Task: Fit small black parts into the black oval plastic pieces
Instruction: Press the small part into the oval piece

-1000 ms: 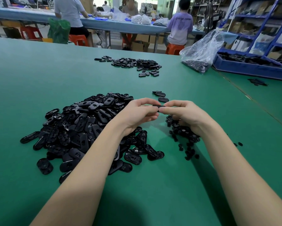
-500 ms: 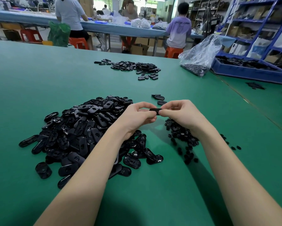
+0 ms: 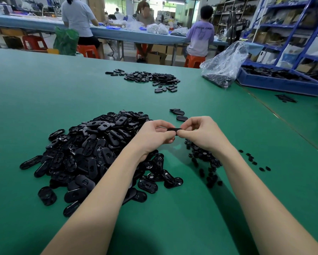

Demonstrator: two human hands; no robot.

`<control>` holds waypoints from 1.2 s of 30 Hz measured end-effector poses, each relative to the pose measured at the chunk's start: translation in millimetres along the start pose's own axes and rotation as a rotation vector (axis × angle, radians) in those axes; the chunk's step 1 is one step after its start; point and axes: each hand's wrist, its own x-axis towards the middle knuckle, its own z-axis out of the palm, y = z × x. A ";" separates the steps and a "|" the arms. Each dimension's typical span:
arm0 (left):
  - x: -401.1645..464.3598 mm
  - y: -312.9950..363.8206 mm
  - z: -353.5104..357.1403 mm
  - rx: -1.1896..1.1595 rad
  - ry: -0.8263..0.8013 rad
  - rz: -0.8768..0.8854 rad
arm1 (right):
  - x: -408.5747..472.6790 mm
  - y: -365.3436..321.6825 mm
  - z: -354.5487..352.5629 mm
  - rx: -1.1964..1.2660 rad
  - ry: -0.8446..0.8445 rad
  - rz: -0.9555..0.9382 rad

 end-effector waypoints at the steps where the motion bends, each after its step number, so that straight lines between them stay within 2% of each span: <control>1: 0.6 -0.4 0.4 0.014 0.006 -0.001 | -0.1 0.5 0.8 -0.003 0.002 0.002; 13: 1.0 -1.4 4.6 0.052 0.064 0.006 | -0.7 3.7 5.7 0.020 0.017 -0.009; 19: 4.0 -3.2 3.0 0.009 0.110 0.067 | 0.9 2.7 2.6 0.010 0.070 -0.115; 22: 6.0 -6.7 2.5 0.046 0.136 0.050 | -0.6 5.2 -2.0 -0.110 -0.001 -0.205; 24: 6.6 -8.8 2.2 0.062 0.132 0.043 | -2.3 7.3 0.2 -0.206 0.017 -0.217; 28: 9.6 -10.0 1.5 0.031 0.118 0.035 | -0.2 9.2 -1.3 -0.308 0.082 -0.174; 32: 15.0 -11.9 -0.5 0.055 0.139 0.027 | 21.1 11.5 -11.8 -0.388 0.215 -0.027; 36: 15.2 -12.9 -1.9 0.098 0.144 0.024 | 54.9 9.9 -10.3 -0.418 0.136 0.107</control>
